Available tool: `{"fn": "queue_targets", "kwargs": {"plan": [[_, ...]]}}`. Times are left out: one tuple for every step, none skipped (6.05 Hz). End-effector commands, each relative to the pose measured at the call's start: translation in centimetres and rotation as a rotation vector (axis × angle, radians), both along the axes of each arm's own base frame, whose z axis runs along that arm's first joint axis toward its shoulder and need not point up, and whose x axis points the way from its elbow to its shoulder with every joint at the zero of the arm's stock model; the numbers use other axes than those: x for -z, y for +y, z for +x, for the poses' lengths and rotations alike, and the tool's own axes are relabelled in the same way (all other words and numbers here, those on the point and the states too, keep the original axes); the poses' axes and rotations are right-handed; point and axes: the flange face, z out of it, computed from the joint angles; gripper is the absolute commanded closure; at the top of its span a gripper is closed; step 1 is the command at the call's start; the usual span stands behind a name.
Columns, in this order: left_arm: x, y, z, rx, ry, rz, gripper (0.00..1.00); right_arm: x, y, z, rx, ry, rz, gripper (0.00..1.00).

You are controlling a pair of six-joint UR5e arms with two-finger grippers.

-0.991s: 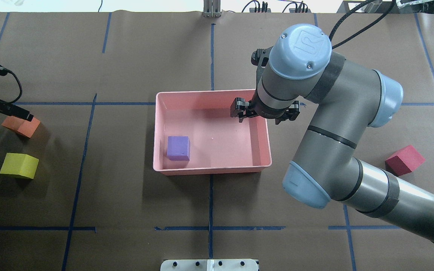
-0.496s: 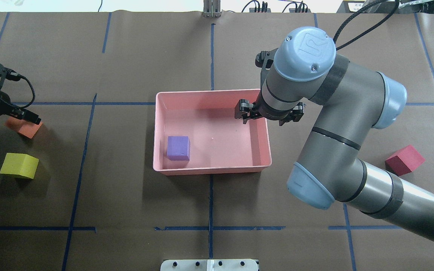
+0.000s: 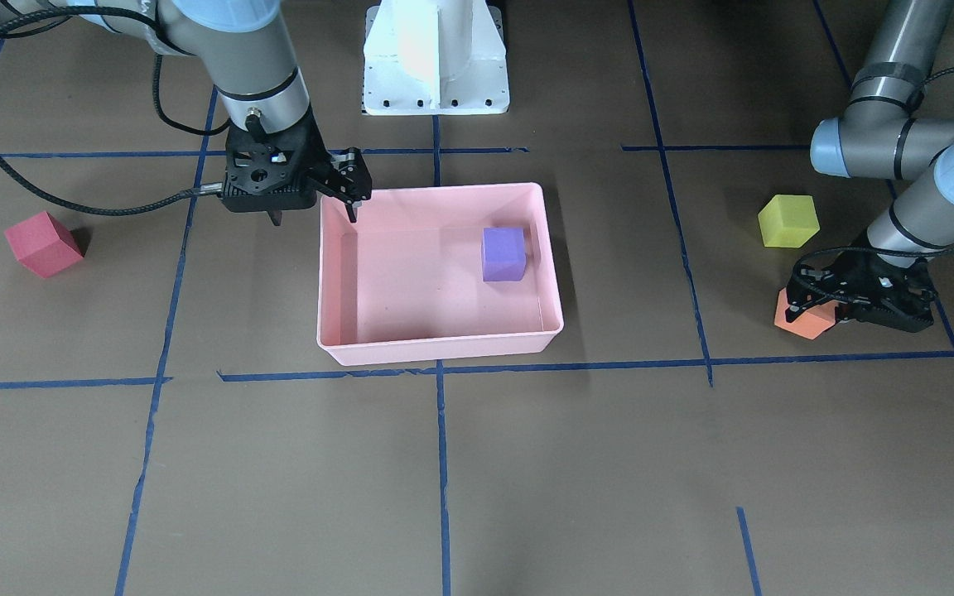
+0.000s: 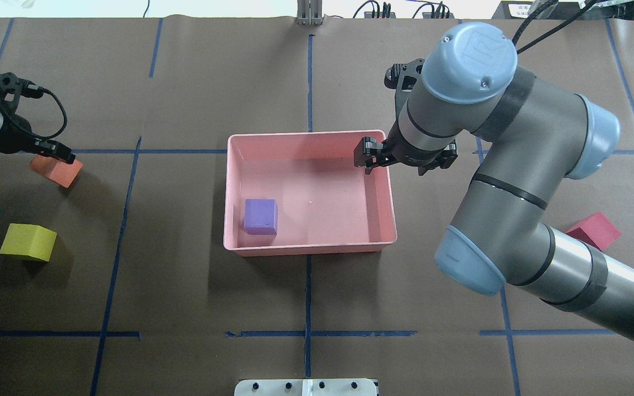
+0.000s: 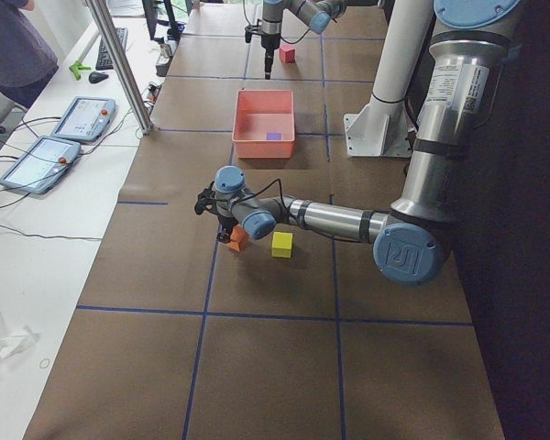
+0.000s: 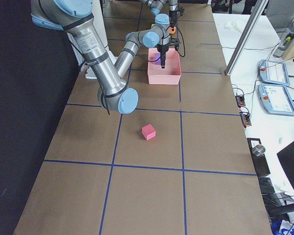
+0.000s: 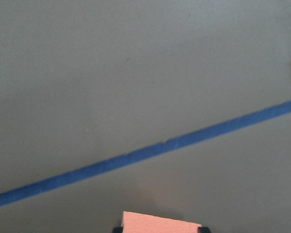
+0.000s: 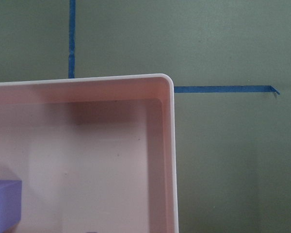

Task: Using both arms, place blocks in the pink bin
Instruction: 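Grasp the orange cube with the left gripper while the right gripper withdraws from the bin, then release the orange cube in the bin while the right gripper nears the pink-red cube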

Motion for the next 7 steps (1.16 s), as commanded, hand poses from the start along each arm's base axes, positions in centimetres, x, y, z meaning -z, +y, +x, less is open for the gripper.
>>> {"fn": "queue_targets", "kwargs": {"plan": [[9.7,-3.2,2.1,0.127,0.086,-0.105,0.63,-2.7,-0.2,4.4,0.06,0.01,0.06,0.0],[17.2,-3.5,2.5,0.164,0.103,-0.157,0.63,-4.6,-0.1,6.7,0.097,0.022,0.092,0.0],[24.8,-1.9,4.1,0.182,0.103,-0.235,0.63,-6.9,0.5,9.7,0.138,0.049,0.144,0.0],[31.1,-0.2,6.8,0.221,0.116,-0.303,0.63,-9.1,1.0,12.7,0.187,0.058,0.169,0.0],[35.2,2.4,12.5,0.261,0.114,-0.333,0.62,-11.6,1.3,15.9,0.239,0.071,0.198,0.0],[38.2,5.4,18.2,0.28,0.114,-0.327,0.62,-14.3,1.8,18.5,0.261,0.087,0.236,0.0],[39.2,7.2,22.7,0.303,0.091,-0.328,0.58,-17.5,3.1,19.7,0.266,0.076,0.27,0.0]]}}
